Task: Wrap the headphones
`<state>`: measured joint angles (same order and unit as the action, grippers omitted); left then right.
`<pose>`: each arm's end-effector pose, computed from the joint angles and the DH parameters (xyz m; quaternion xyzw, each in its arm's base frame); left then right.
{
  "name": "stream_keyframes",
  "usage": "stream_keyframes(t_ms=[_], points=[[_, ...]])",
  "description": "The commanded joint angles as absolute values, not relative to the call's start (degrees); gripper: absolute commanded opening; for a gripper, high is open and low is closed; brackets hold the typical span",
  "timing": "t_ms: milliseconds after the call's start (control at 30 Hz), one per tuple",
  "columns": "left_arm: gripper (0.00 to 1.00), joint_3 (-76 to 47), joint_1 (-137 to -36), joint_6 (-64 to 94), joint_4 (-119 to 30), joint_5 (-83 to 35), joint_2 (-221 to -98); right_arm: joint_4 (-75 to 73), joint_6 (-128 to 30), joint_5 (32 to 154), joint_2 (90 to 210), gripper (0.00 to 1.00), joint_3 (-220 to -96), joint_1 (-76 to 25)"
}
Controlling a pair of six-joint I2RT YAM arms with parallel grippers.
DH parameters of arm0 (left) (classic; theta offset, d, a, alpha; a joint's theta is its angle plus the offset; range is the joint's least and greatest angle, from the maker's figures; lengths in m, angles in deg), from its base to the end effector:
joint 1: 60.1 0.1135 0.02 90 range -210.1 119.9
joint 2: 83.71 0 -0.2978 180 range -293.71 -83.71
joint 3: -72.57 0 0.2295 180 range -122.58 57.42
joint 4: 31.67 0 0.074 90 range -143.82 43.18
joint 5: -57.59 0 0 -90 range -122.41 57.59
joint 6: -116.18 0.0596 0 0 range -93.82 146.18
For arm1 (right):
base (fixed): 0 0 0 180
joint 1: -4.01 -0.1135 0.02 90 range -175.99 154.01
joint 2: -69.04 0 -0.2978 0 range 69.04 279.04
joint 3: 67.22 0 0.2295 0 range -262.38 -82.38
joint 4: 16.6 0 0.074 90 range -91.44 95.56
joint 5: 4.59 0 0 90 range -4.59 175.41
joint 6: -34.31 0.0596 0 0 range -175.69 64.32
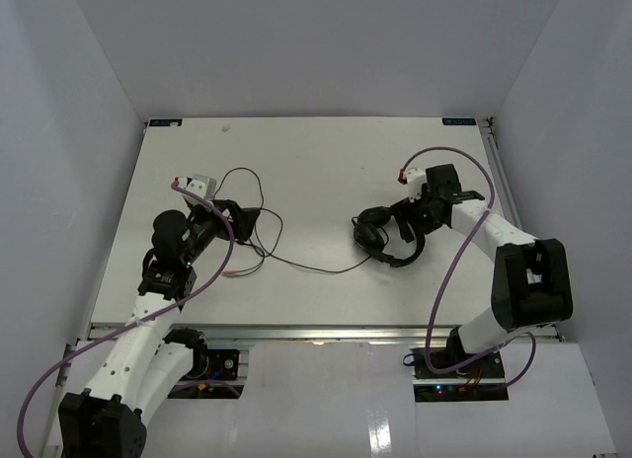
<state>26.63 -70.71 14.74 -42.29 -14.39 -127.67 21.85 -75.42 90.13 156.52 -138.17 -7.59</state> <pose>0.1580 -0.0484 0.3085 0.0967 0.7497 -0.2397 0.6092 0.2963 0.0658 0.2365 -0.2692 0.9141 0.0179 0.3026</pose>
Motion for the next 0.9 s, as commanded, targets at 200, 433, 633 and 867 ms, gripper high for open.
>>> stream_keyframes(t_ms=[200,433,633,867], points=[[0.98,25.64,-70.78,14.62,-41.59,-13.55,-125.81,17.51,-66.23,96.49,162.90,0.67,-137.44,1.11],[0.98,25.60,-70.88,14.67,-41.55,-13.47,-125.81,14.88,-65.60,98.46,163.78,0.59,-136.08,1.02],[0.98,25.51,-70.83,14.67,-41.56,-13.16,-126.25,14.65,-65.18,98.68,165.32,0.55,-135.99,0.49],[0.98,25.69,-70.92,14.57,-41.36,-12.04,-126.79,14.73,-65.89,97.81,166.94,0.09,-135.01,0.23]])
